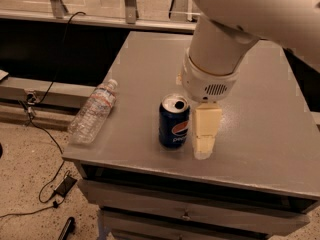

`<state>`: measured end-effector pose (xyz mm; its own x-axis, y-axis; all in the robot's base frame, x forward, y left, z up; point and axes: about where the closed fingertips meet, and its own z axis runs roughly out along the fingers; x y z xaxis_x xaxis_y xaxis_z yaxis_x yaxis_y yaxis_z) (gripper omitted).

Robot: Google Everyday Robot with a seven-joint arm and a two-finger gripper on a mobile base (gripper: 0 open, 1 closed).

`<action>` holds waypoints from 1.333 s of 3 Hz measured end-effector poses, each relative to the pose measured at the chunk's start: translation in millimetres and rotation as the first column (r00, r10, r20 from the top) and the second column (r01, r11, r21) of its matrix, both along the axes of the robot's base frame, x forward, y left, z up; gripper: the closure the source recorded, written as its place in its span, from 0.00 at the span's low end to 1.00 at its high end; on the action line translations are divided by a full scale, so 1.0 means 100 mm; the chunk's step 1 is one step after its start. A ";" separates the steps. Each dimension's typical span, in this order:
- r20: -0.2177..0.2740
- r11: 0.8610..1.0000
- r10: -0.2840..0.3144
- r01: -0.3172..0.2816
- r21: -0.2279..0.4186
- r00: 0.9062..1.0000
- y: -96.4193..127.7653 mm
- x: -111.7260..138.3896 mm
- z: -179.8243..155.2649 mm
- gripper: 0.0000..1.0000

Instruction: Move pepsi can near water bottle

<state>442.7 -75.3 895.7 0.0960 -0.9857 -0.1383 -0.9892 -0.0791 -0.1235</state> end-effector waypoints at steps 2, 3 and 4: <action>0.001 0.998 0.051 -0.051 0.036 0.999 0.30 -0.01 0.06 0.00; 0.001 0.998 0.052 -0.052 0.036 0.999 0.30 -0.01 0.06 0.00; 0.007 0.998 0.052 -0.053 0.037 0.999 0.31 -0.01 0.07 0.18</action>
Offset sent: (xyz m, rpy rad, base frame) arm -0.0037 0.0494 0.0045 0.0376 0.0137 0.0956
